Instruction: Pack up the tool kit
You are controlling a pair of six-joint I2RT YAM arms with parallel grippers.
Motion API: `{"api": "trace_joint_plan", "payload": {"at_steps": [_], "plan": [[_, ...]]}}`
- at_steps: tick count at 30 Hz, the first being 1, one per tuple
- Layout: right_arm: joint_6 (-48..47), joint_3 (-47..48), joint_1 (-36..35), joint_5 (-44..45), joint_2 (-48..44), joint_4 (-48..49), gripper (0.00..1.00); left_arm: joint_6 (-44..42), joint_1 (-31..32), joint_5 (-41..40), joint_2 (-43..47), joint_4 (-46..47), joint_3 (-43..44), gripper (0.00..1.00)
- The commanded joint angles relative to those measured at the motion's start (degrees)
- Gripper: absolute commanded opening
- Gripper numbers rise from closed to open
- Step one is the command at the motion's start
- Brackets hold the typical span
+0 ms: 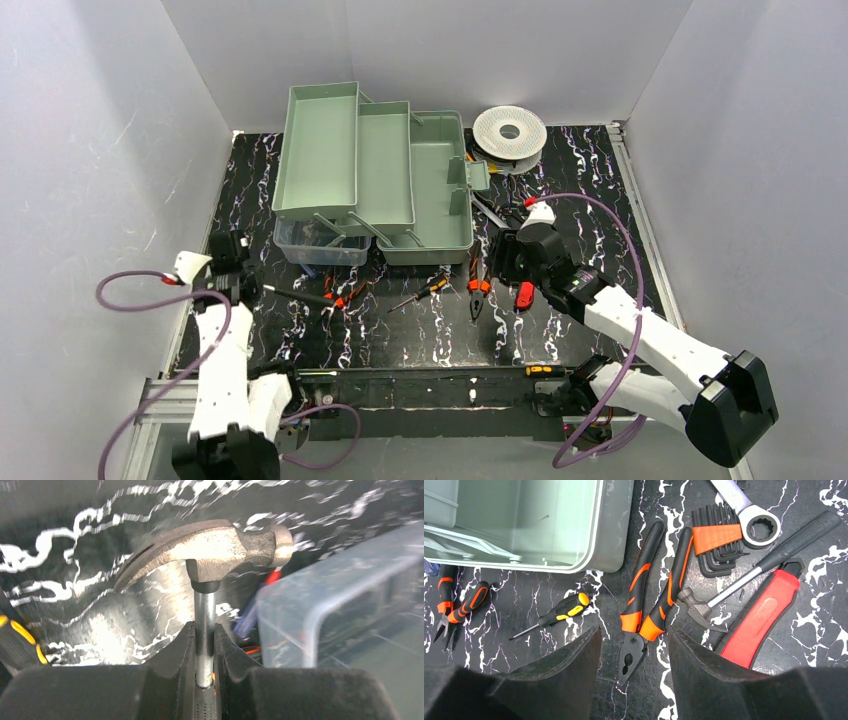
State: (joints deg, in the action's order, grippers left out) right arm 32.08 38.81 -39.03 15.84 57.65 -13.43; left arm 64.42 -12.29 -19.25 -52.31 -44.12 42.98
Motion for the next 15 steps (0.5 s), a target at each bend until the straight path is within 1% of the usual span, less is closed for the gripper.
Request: {"api": "trace_joint_plan", "payload": {"at_steps": [1,2,3,5,7,11,13,15], "plan": [[-1.5,0.2,0.1,-0.7,-0.1,3.5,0.58,-14.1,-0.2,-6.1,11.7,1.8,4.4,0.0],[-1.8,0.4,0.1,-1.2,-0.1,3.7,0.58,-19.7,-0.3,-1.5,13.9,5.3,4.9,0.0],[-2.1,0.7,0.1,-1.5,-0.1,3.9,0.58,-23.0,-0.2,1.4,15.5,7.4,5.9,0.0],[-2.6,1.7,0.0,-2.3,0.0,3.7,0.58,-26.7,-0.2,6.1,16.8,8.8,9.1,0.0],[-3.1,2.9,0.1,-3.1,-0.1,2.9,0.58,-29.9,-0.2,8.5,16.4,8.4,13.5,0.0],[-3.9,3.9,0.0,-3.8,-1.0,2.3,0.58,-34.5,-0.1,8.4,15.6,7.1,22.8,0.0],[-4.3,3.9,0.0,-3.7,-1.6,2.4,0.58,-37.1,-0.1,11.1,14.3,7.9,26.8,0.0],[-4.6,3.9,0.1,-3.4,-2.1,2.4,0.58,-39.2,0.4,17.5,12.1,9.8,30.6,0.0]]}}
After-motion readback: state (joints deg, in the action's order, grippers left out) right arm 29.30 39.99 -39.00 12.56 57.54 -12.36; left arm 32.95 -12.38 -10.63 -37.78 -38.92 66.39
